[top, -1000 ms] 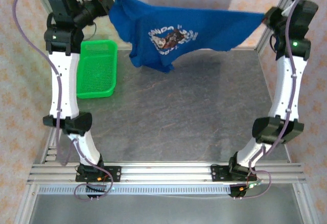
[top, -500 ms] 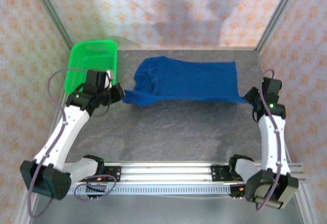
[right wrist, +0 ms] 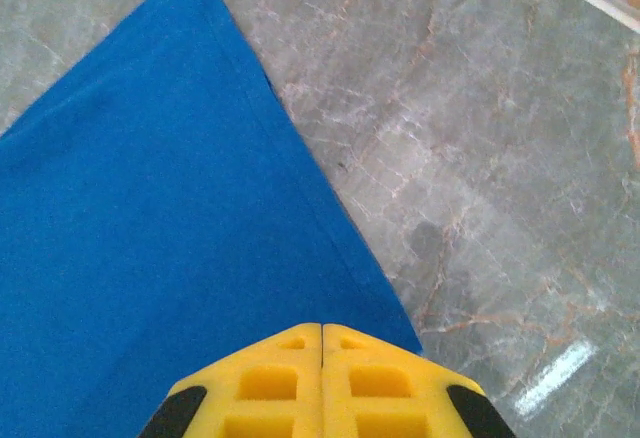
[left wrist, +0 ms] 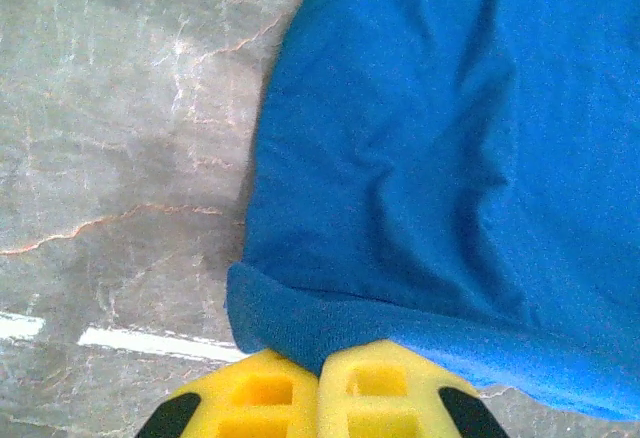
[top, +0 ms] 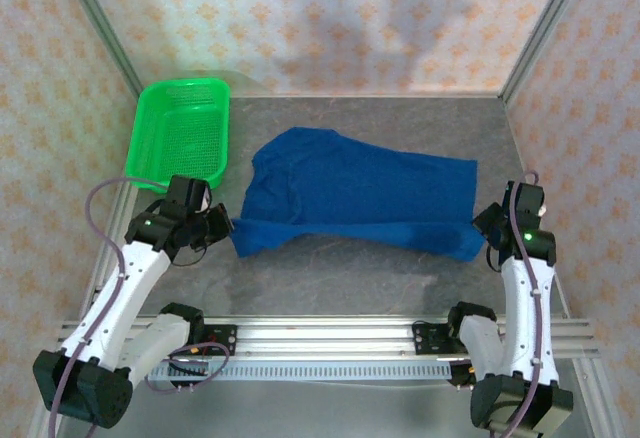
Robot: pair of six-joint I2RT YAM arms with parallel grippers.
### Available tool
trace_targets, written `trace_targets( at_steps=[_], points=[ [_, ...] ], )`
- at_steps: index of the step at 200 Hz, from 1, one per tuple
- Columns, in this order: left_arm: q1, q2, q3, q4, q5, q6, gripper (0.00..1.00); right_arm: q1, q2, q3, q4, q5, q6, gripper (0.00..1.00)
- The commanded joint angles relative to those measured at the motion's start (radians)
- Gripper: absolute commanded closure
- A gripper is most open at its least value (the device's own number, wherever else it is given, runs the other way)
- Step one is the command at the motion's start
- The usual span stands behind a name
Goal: Fold and stack the t-shirts
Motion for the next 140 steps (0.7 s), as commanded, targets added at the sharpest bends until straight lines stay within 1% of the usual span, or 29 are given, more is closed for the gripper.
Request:
trace_targets(
  at_steps=[1,37,48,52,69,93,114,140],
  points=[
    [-0.003,0.052,0.029,0.029,-0.043,-0.025,1.0,-0.007,0.035,0.004,-0.056,0.048,0.025,1.0],
    [-0.021,0.228,0.193,0.035,-0.062,0.076,1.0,-0.007,0.067,0.027,-0.117,0.046,0.062,1.0],
    [-0.023,0.273,0.23,0.035,-0.058,0.099,1.0,-0.008,0.074,0.032,-0.136,0.066,0.072,1.0],
    [-0.023,0.291,0.243,0.035,-0.057,0.134,1.0,-0.007,0.078,0.034,-0.14,0.075,0.073,1.0],
    [-0.027,0.364,0.291,0.041,-0.061,0.191,1.0,-0.007,0.107,0.04,-0.156,0.111,0.079,1.0],
    [-0.044,0.492,0.392,0.032,-0.037,0.266,1.0,-0.008,0.149,0.046,-0.164,0.133,0.078,1.0],
    [-0.072,0.589,0.486,0.005,-0.057,0.341,1.0,-0.008,0.168,0.041,-0.153,0.16,0.075,1.0],
    [-0.077,0.679,0.576,-0.027,-0.058,0.409,1.0,-0.007,0.198,0.042,-0.151,0.165,0.07,1.0]
  ],
)
